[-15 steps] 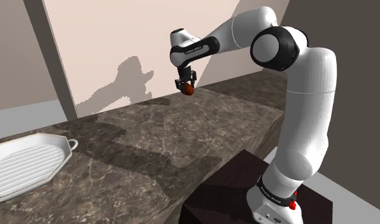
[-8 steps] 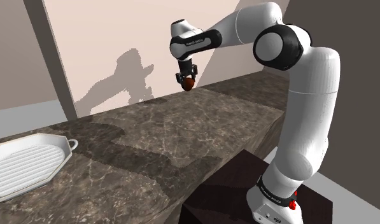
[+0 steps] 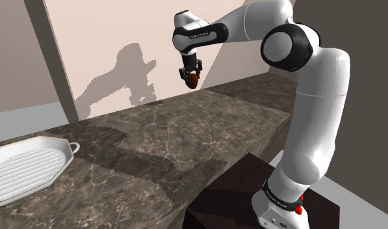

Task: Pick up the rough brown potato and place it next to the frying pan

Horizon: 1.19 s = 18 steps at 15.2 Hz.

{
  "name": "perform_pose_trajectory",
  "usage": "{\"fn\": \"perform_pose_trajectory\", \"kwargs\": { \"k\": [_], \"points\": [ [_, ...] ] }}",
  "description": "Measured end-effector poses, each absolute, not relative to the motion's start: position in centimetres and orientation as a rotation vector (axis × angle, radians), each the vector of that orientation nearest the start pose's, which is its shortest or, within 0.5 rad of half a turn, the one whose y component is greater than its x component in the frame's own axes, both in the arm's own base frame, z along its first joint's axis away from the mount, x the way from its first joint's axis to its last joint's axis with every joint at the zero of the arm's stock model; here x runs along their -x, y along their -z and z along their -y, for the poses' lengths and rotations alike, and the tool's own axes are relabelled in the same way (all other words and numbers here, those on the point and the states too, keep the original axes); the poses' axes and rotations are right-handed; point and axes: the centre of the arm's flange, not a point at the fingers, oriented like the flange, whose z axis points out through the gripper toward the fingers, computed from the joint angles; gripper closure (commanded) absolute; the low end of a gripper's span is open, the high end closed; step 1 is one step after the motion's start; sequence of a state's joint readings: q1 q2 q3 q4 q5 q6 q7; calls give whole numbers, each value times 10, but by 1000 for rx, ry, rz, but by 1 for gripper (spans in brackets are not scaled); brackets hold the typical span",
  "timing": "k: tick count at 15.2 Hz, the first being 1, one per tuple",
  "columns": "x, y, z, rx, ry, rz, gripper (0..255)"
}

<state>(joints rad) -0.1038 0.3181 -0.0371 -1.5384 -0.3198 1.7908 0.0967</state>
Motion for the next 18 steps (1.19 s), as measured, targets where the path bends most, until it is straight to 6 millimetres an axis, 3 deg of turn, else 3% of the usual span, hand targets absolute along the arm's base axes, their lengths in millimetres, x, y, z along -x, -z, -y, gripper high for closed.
{"fn": "perform_pose_trajectory", "kwargs": {
  "k": [18],
  "points": [
    [-619,-471,-114,3449,-125,-266,255]
  ]
}}
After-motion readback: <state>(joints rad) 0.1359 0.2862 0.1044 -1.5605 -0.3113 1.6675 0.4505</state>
